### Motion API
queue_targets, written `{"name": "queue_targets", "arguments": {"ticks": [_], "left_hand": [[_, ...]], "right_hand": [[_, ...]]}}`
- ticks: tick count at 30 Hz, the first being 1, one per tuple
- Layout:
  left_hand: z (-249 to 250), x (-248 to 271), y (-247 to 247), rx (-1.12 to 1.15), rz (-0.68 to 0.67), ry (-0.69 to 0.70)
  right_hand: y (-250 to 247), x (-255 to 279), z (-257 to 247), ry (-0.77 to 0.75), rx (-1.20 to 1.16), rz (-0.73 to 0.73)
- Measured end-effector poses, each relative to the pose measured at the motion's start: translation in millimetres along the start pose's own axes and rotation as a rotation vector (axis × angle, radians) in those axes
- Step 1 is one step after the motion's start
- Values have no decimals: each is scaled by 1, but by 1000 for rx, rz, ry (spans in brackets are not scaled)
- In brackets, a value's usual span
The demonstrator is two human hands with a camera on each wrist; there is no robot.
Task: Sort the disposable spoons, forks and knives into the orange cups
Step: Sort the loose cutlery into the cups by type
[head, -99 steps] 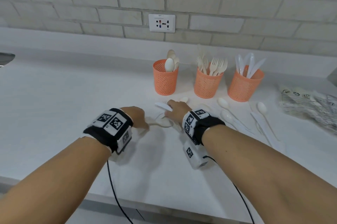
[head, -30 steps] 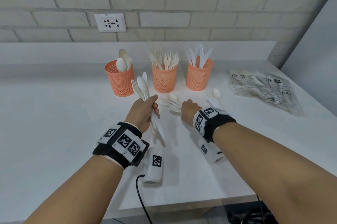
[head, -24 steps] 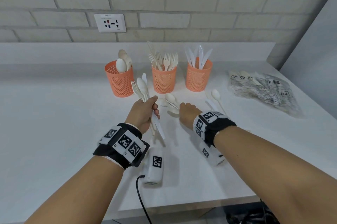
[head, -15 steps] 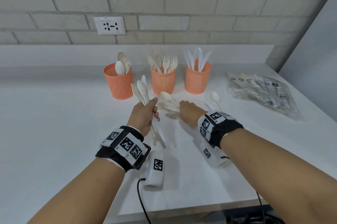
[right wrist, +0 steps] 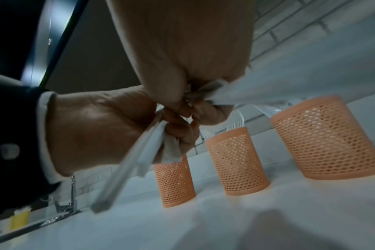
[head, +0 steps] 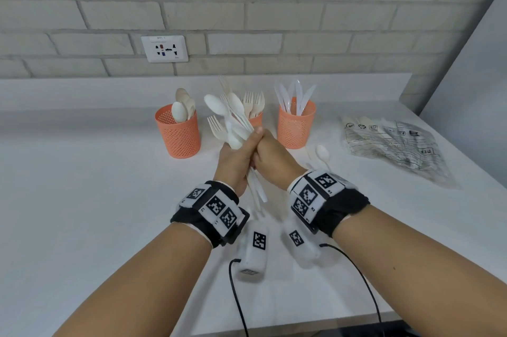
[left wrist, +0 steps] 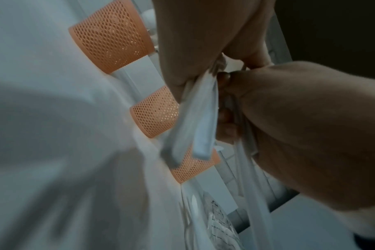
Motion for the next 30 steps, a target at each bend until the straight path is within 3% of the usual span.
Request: {"name": "queue_targets", "arguments": {"ticks": [5, 8, 12, 15, 20, 24, 26, 30], "left_hand": [[-2, -13, 1, 29, 36, -81], [-5, -21, -1, 73, 56, -148], [4, -27, 3, 95, 40, -130], [9, -31, 7, 90, 3, -127], [15, -38, 8, 137, 4, -118], [20, -41, 4, 131, 7, -79], [22, -41, 3, 123, 10, -60], [17, -31, 11, 76, -53, -50]], "right_hand": [[-10, 2, -4, -155, 53, -88], [-15, 6, -2, -150, -20, -150], [-22, 12, 3, -104, -154, -253], [-28, 11, 9, -118, -192, -243], [-40, 11, 36, 85, -109, -305], [-55, 5, 64, 159, 186, -420], [-65, -4, 71, 192, 187, -327], [-68, -16, 50, 255, -182, -133]]}}
Point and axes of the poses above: each hand's wrist, its own x-axis away from the middle knuckle, its own y-axis out of the palm, z = x × y, the point moved 7 cm from there along -x, towards the middle knuckle, and after that the axes turned 15 degrees about z, right-handed, at the moved point
